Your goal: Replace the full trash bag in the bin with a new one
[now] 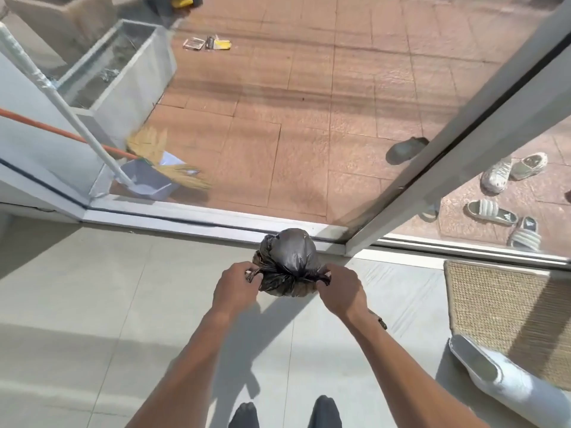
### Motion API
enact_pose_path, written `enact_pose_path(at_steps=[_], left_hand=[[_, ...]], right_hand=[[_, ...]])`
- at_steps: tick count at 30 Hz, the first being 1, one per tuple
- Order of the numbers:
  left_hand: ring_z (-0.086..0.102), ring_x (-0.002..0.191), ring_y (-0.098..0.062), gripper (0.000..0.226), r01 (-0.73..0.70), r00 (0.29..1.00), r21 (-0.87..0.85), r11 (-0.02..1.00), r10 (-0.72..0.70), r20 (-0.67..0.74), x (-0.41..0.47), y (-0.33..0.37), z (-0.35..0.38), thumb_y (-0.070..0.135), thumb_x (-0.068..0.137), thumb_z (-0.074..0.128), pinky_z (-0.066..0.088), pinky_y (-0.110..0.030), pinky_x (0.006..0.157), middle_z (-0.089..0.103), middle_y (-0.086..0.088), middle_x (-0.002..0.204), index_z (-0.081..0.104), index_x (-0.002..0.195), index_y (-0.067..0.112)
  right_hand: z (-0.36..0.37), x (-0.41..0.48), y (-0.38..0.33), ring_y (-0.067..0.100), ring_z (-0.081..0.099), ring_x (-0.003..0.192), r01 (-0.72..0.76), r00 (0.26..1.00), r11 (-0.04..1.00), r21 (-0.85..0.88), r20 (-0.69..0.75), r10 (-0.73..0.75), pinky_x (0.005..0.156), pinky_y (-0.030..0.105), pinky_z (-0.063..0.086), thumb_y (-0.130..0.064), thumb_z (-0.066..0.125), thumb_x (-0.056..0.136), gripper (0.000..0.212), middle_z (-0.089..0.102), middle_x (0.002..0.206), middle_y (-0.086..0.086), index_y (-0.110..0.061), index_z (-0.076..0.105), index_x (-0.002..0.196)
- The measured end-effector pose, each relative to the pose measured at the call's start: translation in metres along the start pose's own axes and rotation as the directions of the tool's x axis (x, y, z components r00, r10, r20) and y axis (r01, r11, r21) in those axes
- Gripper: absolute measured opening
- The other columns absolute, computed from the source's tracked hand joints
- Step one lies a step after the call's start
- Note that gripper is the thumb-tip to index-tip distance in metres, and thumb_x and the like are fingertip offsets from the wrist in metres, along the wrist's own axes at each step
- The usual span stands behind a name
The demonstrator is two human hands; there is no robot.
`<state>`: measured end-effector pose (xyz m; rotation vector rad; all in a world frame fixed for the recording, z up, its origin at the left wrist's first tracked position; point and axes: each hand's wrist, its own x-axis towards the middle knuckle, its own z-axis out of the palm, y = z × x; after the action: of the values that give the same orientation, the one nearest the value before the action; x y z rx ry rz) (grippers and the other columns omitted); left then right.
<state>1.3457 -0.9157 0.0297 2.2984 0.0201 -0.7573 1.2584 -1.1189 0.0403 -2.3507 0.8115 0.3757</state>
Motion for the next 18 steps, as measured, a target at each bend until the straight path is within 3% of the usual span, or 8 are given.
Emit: enact_pose_path(at_steps=[4, 9, 18], left_hand=[[0.062, 0.069, -0.027, 0.012, 0.038, 0.999, -0.007, 0.999, -0.038, -0.013, 0.048, -0.022, 0.035, 0.029, 0.088, 0.063, 0.058, -0.038, 0.073, 0.065, 0.002, 0.070, 0.070, 0.095, 0.024], [0.071, 0.077, -0.027, 0.016, 0.016, 1.000, -0.006, 1.000, -0.016, -0.019, 0.098, -0.043, 0.064, 0.030, 0.088, 0.061, 0.060, -0.039, 0.074, 0.070, 0.000, 0.079, 0.071, 0.098, 0.023], [0.071, 0.075, -0.027, 0.011, -0.011, 1.000, 0.031, 0.999, 0.011, 0.008, 0.164, -0.082, 0.129, 0.025, 0.090, 0.059, 0.059, -0.042, 0.076, 0.071, -0.001, 0.078, 0.070, 0.094, 0.023]], right_hand=[[0.030, 0.048, 0.020, 0.023, 0.065, 0.100, 0.012, 1.000, 1.000, 0.025, 0.007, -0.012, 0.078, 0.031, 0.049, -0.011, 0.056, 0.084, 0.024, 0.073, 0.103, 0.000, -0.019, 0.069, 0.103], [0.061, 0.097, 0.041, 0.022, 0.065, 0.096, -0.023, 1.000, 0.999, 0.047, -0.004, 0.024, 0.077, 0.032, 0.050, -0.013, 0.060, 0.085, 0.020, 0.071, 0.102, -0.004, -0.026, 0.068, 0.097], [0.123, 0.165, 0.084, 0.026, 0.064, 0.098, -0.045, 0.999, 0.999, -0.018, -0.023, 0.045, 0.077, 0.032, 0.050, -0.016, 0.061, 0.086, 0.019, 0.071, 0.103, 0.001, -0.026, 0.068, 0.100]])
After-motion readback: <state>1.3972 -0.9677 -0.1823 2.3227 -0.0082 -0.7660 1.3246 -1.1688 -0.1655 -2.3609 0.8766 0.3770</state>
